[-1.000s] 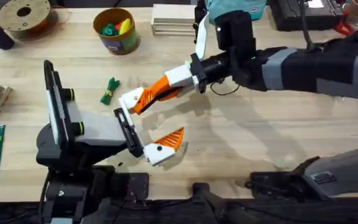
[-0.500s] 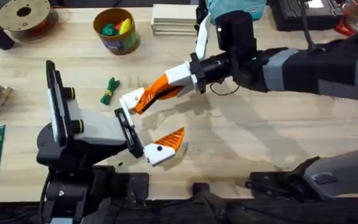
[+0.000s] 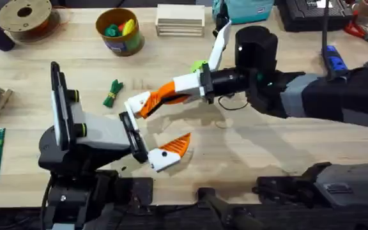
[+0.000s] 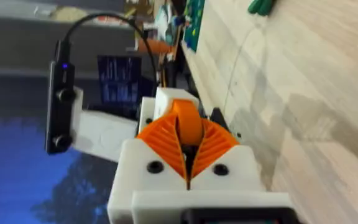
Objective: Pick up the gripper from the table and insert it into the empty holder that is missing its gripper. Then pick up a screw, insert it into the mounting hole, and use the screwdriver to tighten it. Finally, clean up the table by picking up the vegetable and placing it into the bucket.
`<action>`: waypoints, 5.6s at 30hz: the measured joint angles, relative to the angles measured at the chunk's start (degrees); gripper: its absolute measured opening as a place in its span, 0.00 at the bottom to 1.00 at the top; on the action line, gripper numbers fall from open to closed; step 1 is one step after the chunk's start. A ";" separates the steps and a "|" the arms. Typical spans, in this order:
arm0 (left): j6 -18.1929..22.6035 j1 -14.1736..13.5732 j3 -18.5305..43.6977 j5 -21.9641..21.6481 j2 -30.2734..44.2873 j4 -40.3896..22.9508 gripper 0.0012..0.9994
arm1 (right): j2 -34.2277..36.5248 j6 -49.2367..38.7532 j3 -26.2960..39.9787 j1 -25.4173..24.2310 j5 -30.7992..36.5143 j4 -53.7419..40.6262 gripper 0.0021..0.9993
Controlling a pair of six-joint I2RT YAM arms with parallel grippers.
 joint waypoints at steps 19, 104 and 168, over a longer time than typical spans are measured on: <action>-1.26 0.71 0.00 -2.30 0.44 0.28 0.99 | -0.91 2.96 -0.02 2.98 8.69 0.41 0.00; -1.15 -0.60 0.07 0.40 0.37 -0.07 0.99 | -6.16 4.27 -4.24 1.14 8.81 -1.40 0.00; -1.96 0.76 0.04 -5.82 0.37 0.68 0.99 | -6.90 6.86 -5.92 11.10 26.24 4.57 0.17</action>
